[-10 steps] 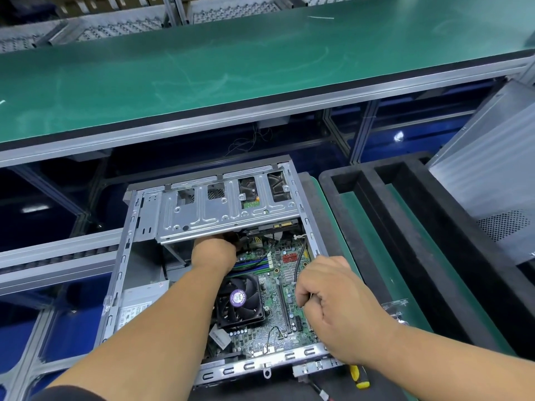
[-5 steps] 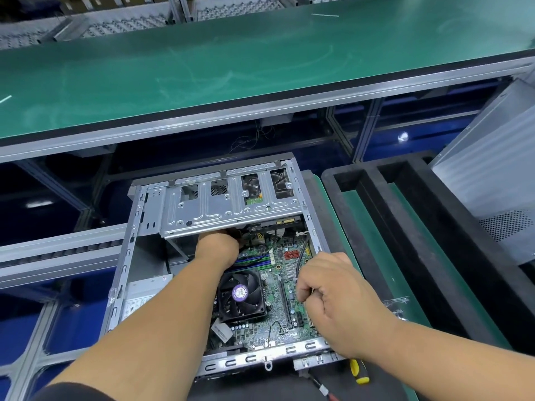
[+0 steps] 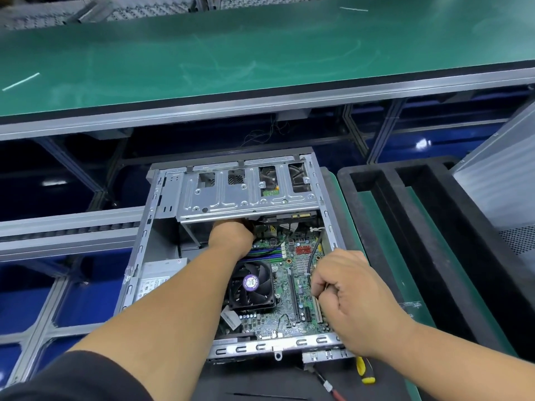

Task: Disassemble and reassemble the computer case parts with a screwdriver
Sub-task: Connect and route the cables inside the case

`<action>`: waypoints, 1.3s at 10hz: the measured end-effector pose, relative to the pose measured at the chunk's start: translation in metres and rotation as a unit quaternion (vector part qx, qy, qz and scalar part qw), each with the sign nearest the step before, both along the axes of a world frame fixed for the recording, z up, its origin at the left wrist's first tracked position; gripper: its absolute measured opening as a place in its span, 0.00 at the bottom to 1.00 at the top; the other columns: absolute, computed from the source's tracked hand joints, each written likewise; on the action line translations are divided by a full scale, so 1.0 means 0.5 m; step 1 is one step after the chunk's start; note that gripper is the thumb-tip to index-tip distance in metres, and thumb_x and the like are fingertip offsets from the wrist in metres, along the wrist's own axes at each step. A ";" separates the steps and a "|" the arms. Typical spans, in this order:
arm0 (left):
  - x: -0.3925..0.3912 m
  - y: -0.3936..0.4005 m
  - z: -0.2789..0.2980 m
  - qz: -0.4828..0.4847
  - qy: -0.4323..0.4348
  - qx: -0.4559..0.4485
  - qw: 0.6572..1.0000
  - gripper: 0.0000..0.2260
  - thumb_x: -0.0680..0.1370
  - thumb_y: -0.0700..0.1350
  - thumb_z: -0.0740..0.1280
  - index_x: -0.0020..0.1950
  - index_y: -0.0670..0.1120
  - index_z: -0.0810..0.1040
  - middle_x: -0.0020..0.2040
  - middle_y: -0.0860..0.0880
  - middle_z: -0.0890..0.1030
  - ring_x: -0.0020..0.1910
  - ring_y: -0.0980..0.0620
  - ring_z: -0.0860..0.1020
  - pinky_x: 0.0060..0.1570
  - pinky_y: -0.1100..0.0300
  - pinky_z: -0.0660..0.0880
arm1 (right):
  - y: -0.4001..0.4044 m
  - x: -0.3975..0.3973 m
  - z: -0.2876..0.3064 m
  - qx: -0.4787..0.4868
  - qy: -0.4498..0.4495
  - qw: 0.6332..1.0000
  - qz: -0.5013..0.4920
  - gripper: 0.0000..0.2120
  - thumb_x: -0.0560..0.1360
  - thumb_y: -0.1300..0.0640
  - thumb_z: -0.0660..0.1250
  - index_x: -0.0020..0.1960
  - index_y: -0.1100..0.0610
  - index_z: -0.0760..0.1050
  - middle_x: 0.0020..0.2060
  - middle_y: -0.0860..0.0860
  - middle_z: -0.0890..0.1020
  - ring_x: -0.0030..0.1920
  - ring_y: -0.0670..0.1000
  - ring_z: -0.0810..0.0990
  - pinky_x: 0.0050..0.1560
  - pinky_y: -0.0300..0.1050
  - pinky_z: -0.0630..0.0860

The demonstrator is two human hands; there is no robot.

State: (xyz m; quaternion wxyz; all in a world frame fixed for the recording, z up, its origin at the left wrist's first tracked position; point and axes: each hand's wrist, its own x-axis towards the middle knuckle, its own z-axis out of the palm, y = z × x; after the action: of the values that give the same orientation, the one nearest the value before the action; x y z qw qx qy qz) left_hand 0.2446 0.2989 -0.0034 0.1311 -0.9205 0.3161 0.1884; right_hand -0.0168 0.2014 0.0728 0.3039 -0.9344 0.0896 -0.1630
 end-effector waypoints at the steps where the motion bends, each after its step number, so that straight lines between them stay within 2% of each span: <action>1: -0.006 0.003 -0.001 -0.001 -0.006 -0.032 0.999 0.12 0.83 0.44 0.62 0.61 0.45 0.82 0.56 0.45 0.83 0.55 0.42 0.80 0.44 0.57 0.71 | 0.002 0.001 0.001 0.000 0.006 1.000 -0.001 0.14 0.65 0.67 0.58 0.37 0.47 0.69 0.35 0.39 0.72 0.44 0.41 0.72 0.51 0.35 0.63; 2: -0.014 0.005 0.011 0.043 0.007 -0.046 0.998 0.12 0.81 0.41 0.62 0.58 0.44 0.83 0.47 0.46 0.78 0.46 0.44 0.75 0.43 0.56 0.72 | 0.002 0.001 0.005 -0.008 0.008 1.000 0.003 0.15 0.65 0.68 0.59 0.36 0.47 0.69 0.34 0.38 0.71 0.44 0.41 0.71 0.52 0.34 0.63; 3: -0.023 0.008 0.026 0.091 0.016 -0.067 0.993 0.12 0.80 0.40 0.60 0.57 0.44 0.83 0.51 0.46 0.81 0.45 0.45 0.72 0.43 0.55 0.72 | 0.003 0.003 0.008 -0.013 0.009 1.000 0.006 0.15 0.65 0.68 0.60 0.36 0.47 0.69 0.34 0.37 0.70 0.43 0.40 0.71 0.53 0.34 0.63; 4: -0.024 0.007 0.029 0.101 0.028 -0.081 0.991 0.10 0.80 0.39 0.60 0.52 0.45 0.82 0.46 0.47 0.77 0.45 0.44 0.73 0.43 0.55 0.73 | 0.003 0.004 0.010 -0.015 0.008 1.000 0.006 0.15 0.65 0.68 0.60 0.36 0.47 0.69 0.33 0.37 0.70 0.43 0.40 0.71 0.54 0.34 0.63; 5: -0.023 0.005 0.033 0.113 0.046 -0.095 0.988 0.09 0.81 0.42 0.60 0.42 0.44 0.76 0.40 0.48 0.76 0.42 0.44 0.73 0.42 0.56 0.71 | 0.004 0.002 0.009 -0.014 0.012 1.000 0.005 0.15 0.65 0.68 0.59 0.36 0.47 0.69 0.34 0.38 0.70 0.43 0.41 0.71 0.54 0.33 0.63; 7: -0.036 0.014 0.035 0.124 -0.021 -0.106 0.986 0.15 0.79 0.43 0.65 0.31 0.48 0.70 0.33 0.49 0.75 0.33 0.48 0.72 0.39 0.56 0.72 | 0.002 0.001 0.005 -0.013 0.023 1.000 0.002 0.14 0.65 0.69 0.60 0.36 0.49 0.70 0.34 0.40 0.72 0.44 0.42 0.71 0.52 0.32 0.62; 8: -0.039 0.014 0.029 0.155 -0.027 -0.101 0.982 0.16 0.80 0.49 0.63 0.33 0.48 0.69 0.38 0.48 0.76 0.47 0.43 0.77 0.58 0.48 0.71 | 0.002 0.001 0.007 -0.012 0.023 1.000 0.002 0.14 0.65 0.68 0.60 0.36 0.48 0.69 0.34 0.40 0.72 0.45 0.41 0.71 0.51 0.31 0.62; 9: -0.037 0.009 0.022 0.177 -0.027 -0.070 0.981 0.15 0.80 0.52 0.60 0.35 0.48 0.70 0.40 0.49 0.75 0.51 0.43 0.75 0.60 0.45 0.63 | 0.004 0.000 0.009 -0.009 0.020 1.000 -0.001 0.14 0.65 0.68 0.60 0.36 0.48 0.69 0.34 0.40 0.72 0.46 0.40 0.70 0.51 0.30 0.61; 10: -0.031 0.003 0.023 0.191 0.002 -0.044 0.981 0.15 0.81 0.50 0.59 0.35 0.48 0.70 0.37 0.50 0.73 0.47 0.44 0.73 0.63 0.45 0.63 | 0.004 0.000 0.009 -0.009 0.019 1.000 -0.002 0.14 0.65 0.69 0.60 0.36 0.49 0.69 0.33 0.40 0.71 0.44 0.40 0.70 0.51 0.31 0.62; 11: -0.032 -0.004 0.031 0.178 0.012 0.000 0.984 0.11 0.80 0.48 0.60 0.38 0.47 0.72 0.41 0.49 0.77 0.55 0.42 0.76 0.71 0.39 0.59 | 0.003 -0.001 0.006 -0.008 0.016 1.000 -0.003 0.14 0.65 0.69 0.60 0.36 0.49 0.69 0.33 0.41 0.71 0.43 0.41 0.70 0.51 0.33 0.62; 12: -0.028 -0.006 0.025 0.127 0.010 0.049 0.991 0.06 0.79 0.51 0.64 0.50 0.49 0.75 0.57 0.46 0.80 0.67 0.39 0.73 0.73 0.35 0.58 | 0.003 0.000 0.007 -0.007 0.017 1.000 -0.001 0.14 0.66 0.69 0.60 0.36 0.49 0.69 0.33 0.40 0.72 0.43 0.41 0.71 0.53 0.35 0.64; 13: -0.017 -0.003 0.013 0.130 0.010 -0.016 0.991 0.13 0.81 0.50 0.60 0.61 0.48 0.79 0.64 0.44 0.79 0.67 0.38 0.74 0.70 0.35 0.65 | 0.001 -0.002 0.007 -0.011 0.022 1.000 0.003 0.14 0.66 0.69 0.61 0.36 0.49 0.69 0.33 0.41 0.72 0.42 0.43 0.71 0.55 0.43 0.68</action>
State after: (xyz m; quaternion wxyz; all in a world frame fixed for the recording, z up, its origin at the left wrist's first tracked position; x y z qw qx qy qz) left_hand 0.2364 0.2974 0.0034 0.0874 -0.9539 0.1980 0.2078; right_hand -0.0175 0.2021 0.0765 0.2916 -0.9414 0.0916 -0.1426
